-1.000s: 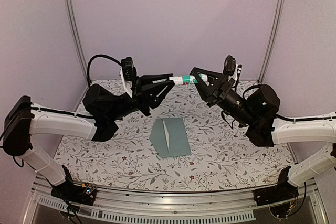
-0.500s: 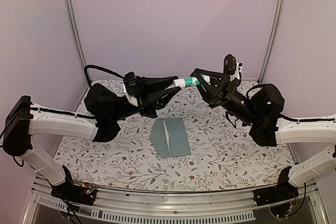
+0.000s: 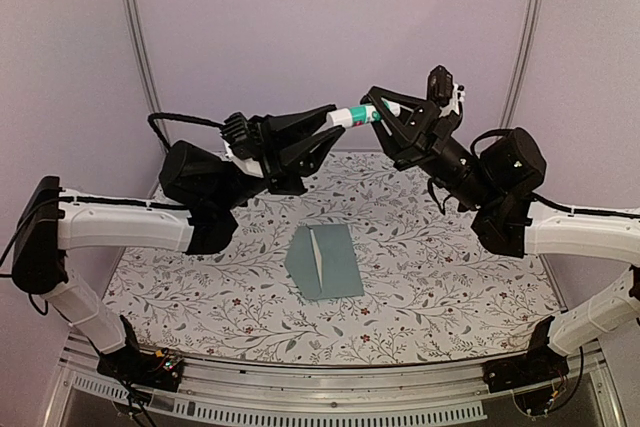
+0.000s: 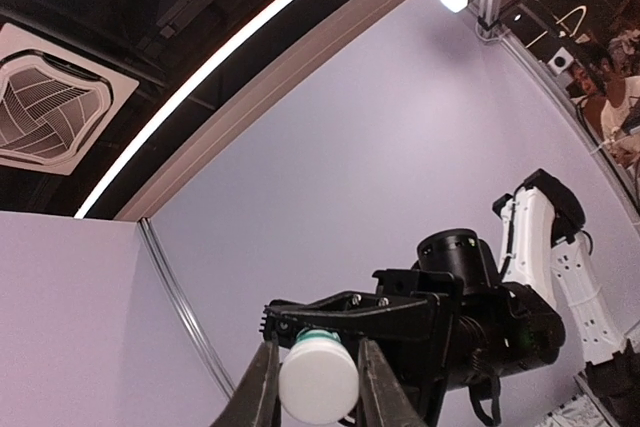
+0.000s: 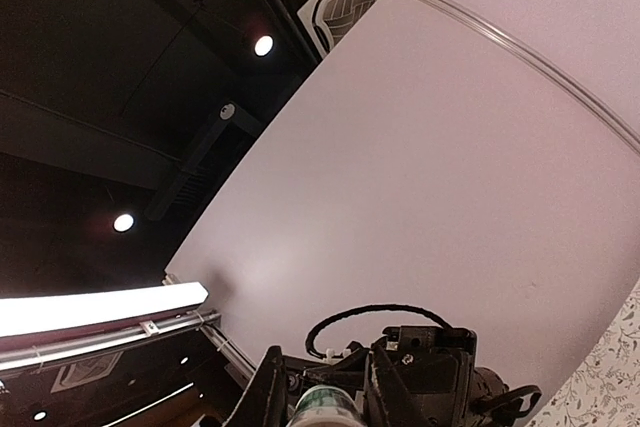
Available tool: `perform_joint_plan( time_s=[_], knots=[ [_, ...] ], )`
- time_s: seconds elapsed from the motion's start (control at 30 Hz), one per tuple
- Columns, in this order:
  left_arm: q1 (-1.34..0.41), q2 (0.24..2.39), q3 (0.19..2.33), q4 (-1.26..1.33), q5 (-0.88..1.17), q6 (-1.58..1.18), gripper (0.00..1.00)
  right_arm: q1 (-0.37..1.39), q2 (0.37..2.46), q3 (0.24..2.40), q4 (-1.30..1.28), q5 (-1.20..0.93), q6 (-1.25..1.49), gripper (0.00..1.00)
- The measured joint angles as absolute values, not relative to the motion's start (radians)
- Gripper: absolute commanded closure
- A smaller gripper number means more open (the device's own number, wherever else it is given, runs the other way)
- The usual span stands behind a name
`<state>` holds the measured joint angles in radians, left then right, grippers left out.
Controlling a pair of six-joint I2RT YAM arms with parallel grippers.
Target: Place the letter into the envelope and seal it
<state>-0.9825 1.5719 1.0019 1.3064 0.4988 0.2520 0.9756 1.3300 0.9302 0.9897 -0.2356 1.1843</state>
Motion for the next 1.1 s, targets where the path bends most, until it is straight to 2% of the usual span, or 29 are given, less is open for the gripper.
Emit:
perform_joint_plan(
  time_s=[0.6, 0.87, 1.1],
  knots=[
    [-0.891, 1.674, 1.015, 1.490, 0.525, -0.286, 1.00, 1.021, 1.330, 1.003, 0.821, -0.064, 0.900, 1.00],
    [-0.885, 1.641, 0.955, 1.475, 0.562, -0.124, 0.98, 1.039, 1.303, 0.994, 0.742, -0.057, 0.892, 1.00],
    [-0.888, 1.633, 0.932, 1.444, 0.588, 0.066, 0.84, 1.042, 1.271, 0.962, 0.698, -0.053, 0.920, 1.00]
  ],
)
